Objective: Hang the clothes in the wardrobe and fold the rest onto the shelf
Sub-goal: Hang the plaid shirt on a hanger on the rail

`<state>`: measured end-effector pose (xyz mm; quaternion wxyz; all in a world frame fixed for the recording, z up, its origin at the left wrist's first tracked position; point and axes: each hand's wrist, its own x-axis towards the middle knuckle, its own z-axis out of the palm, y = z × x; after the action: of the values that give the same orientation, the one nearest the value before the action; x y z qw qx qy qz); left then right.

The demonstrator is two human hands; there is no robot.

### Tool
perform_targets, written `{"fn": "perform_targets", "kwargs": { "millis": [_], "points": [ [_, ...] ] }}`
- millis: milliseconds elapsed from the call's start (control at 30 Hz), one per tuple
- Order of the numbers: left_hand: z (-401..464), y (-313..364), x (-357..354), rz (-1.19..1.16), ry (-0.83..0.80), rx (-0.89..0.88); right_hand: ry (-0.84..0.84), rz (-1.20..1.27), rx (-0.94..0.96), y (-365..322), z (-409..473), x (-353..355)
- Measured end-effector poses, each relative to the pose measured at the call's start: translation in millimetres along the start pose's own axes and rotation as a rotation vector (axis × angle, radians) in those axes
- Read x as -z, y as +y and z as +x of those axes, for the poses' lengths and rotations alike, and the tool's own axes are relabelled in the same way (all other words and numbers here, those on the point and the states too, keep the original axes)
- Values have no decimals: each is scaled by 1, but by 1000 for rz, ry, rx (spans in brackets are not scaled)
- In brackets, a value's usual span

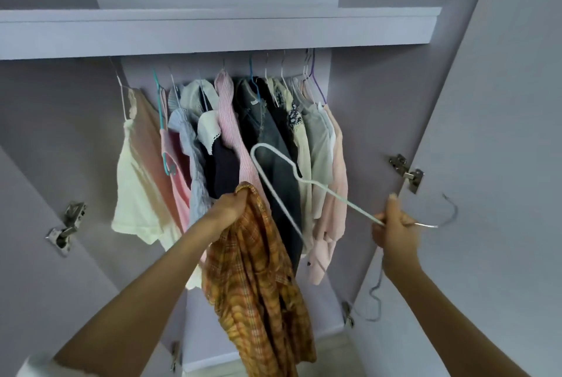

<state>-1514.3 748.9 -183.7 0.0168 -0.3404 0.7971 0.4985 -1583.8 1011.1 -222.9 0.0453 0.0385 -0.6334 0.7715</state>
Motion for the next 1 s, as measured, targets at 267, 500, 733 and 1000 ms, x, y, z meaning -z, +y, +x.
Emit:
{"fn": "perform_targets", "kwargs": {
  "millis": [267, 500, 733, 1000],
  "points": [
    [-54, 4, 36, -200, -399, -51, -923, -432, -15, -18, -22, -60],
    [-85, 8, 53, -89, -162, -327, -819, -668, 318, -28, -38, -114],
    [-77, -31, 89, 660, 249, -341, -772, -958, 563, -62, -3, -115],
    [-55, -60, 90, 742, 545, -236, -693, -1011, 501, -66, 17, -115]
  ]
}}
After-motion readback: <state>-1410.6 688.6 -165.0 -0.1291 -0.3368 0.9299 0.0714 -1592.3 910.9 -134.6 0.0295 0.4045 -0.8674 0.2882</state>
